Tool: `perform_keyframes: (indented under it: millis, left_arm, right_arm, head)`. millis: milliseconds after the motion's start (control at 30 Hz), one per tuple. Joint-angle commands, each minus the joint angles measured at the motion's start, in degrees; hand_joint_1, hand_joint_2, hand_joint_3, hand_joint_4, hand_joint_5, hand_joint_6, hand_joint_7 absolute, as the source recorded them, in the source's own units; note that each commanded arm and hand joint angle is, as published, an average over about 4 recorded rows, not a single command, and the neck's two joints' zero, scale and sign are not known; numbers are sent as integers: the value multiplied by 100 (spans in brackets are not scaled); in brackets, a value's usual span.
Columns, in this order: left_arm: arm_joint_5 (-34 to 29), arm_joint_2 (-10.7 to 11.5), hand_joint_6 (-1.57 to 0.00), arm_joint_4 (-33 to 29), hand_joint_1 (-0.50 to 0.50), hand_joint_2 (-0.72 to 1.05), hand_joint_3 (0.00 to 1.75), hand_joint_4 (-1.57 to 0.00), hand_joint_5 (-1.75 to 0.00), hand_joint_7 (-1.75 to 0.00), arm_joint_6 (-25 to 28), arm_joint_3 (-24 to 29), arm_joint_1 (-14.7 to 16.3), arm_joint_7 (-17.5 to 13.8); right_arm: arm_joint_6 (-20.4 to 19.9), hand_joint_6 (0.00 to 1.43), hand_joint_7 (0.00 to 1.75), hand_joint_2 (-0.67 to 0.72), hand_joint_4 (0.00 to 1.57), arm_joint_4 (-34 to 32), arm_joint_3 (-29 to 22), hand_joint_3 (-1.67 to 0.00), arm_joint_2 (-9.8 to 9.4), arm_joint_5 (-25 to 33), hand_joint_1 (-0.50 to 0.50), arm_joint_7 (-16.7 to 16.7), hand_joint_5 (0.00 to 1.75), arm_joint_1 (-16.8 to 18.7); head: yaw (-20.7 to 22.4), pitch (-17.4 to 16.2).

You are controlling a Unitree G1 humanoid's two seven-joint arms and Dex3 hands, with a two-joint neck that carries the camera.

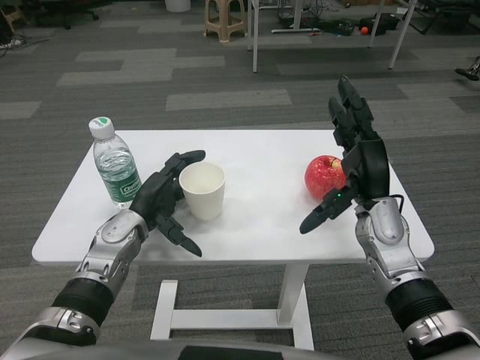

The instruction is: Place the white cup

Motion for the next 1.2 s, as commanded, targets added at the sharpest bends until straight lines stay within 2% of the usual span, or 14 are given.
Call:
perform_keyframes:
  millis: [33, 133, 367, 567, 667, 800, 933, 1033, 1067, 1167, 1200]
  left_arm:
    - [-310, -15, 0, 165, -50, -26, 9, 0, -133, -56, -295, 108, 19, 127]
    - [-491, -48, 0, 241, -50, -19, 9, 0, -133, -56, -495, 196, -14, 188]
    - [-585, -78, 0, 180, -50, -19, 9, 0, -133, -56, -787, 461, -45, 313]
    - [-710, -87, 0, -266, -50, -8, 9, 0, -133, -56, -880, 538, -12, 333]
    - [-701, -85, 0, -982, -50, -6, 9, 0, -133, -56, -811, 576, 100, 338]
    - [-695, -41, 0, -2180, -50, -2, 9, 0, -133, -56, -315, 635, 360, 333]
    - [-739, 7, 0, -2808, -50, 3, 9, 0, -133, -56, -75, 659, 533, 333]
    - [-809, 27, 0, -3140, -50, 1, 9, 0, -110, -56, 13, 705, 617, 320]
    - [-851, 40, 0, -3232, -50, -2, 9, 0, -95, -56, 30, 714, 643, 316]
    - [-1088, 102, 0, -3523, -50, -2, 9, 0, -72, -56, 127, 705, 746, 309]
    - [-1176, 124, 0, -3628, -50, -2, 9, 0, -69, -54, 171, 701, 784, 307]
  right_arm:
    - [-27, 0, 0, 53, 0, -71, -22, 0, 2, 33, -42, -7, 0, 46]
    - [-27, 0, 0, 53, 0, -71, -20, 0, 2, 33, -42, -7, 0, 46]
    - [-27, 0, 0, 53, 0, -71, -14, 0, -2, 33, -42, -7, 0, 46]
    - [-27, 0, 2, 53, 0, -62, -22, 0, -2, 33, -40, -7, 0, 46]
    - [-27, 0, 0, 53, 0, -34, -7, 0, -9, 33, -41, -7, 0, 42]
    - [-24, 0, 0, 53, 0, 43, 4, 0, -15, 33, -39, -10, 0, 7]
    - [-27, 0, 3, 53, 0, 98, 15, 0, -20, 33, -42, -7, 0, -31]
    - [-27, 0, 0, 53, 0, 131, 28, 0, -26, 33, -41, -7, 0, -62]
    - [-27, 0, 0, 53, 0, 140, 30, 0, -28, 33, -41, -7, 0, -73]
    - [-27, 0, 0, 53, 0, 166, 30, 0, -28, 33, -41, -7, 0, -90]
    - [-27, 0, 0, 53, 0, 175, 30, 0, -28, 33, -41, -7, 0, -94]
  head:
    - [3, -5]
    - [3, -5]
    - [31, -87]
    - [25, -70]
    - [21, -78]
    - [44, -82]
    - [67, -94]
    - [81, -116]
    - [81, -119]
    - [82, -122]
    - [83, -125]
